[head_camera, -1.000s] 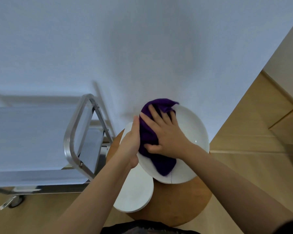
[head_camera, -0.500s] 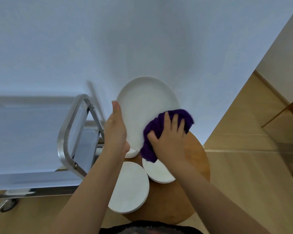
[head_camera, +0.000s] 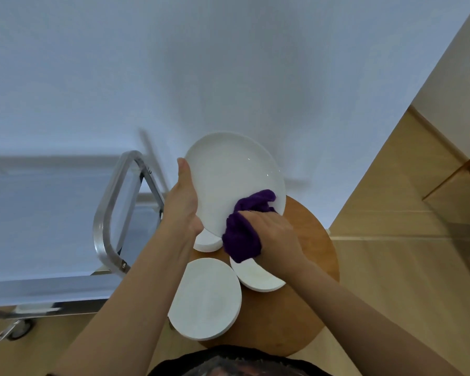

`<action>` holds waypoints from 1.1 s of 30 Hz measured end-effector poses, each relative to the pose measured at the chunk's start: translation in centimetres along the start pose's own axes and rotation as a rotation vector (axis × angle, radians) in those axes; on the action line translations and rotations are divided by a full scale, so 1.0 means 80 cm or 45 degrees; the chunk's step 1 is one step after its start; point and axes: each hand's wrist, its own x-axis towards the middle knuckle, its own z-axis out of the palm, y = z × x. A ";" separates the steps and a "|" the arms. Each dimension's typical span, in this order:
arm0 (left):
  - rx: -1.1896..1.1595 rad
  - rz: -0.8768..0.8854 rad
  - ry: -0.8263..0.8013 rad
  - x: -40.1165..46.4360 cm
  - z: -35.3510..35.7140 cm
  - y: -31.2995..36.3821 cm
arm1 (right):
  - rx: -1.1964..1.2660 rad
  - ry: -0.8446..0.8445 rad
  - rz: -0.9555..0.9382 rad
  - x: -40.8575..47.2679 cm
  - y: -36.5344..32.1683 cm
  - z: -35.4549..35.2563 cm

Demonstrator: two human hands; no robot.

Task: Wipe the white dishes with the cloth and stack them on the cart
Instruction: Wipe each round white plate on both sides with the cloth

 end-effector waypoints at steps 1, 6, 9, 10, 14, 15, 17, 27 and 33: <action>-0.014 -0.025 -0.023 0.000 0.000 0.003 | -0.027 0.092 -0.050 0.000 0.001 -0.002; 0.074 -0.082 -0.228 0.002 0.004 0.035 | 0.046 0.241 -0.097 0.004 -0.017 -0.014; 0.320 -0.108 -0.374 0.004 0.005 0.053 | 0.338 0.153 0.197 0.019 -0.026 -0.043; 0.389 -0.123 -0.444 0.004 0.006 0.056 | 0.446 0.119 0.380 0.025 -0.026 -0.054; 0.541 0.092 -0.302 0.018 0.008 0.041 | 1.305 0.186 1.064 0.043 -0.004 -0.077; 0.561 0.124 -0.170 0.025 0.005 0.031 | 1.544 0.228 1.147 0.044 0.003 -0.079; 0.316 -0.064 -0.163 0.037 -0.001 0.006 | 1.850 0.234 1.200 0.044 0.010 -0.079; 0.368 0.264 0.208 0.047 -0.017 0.012 | 1.447 0.121 0.959 0.008 0.052 -0.080; 1.260 1.105 0.154 0.011 0.012 0.022 | 0.660 -0.257 0.345 0.085 0.014 -0.101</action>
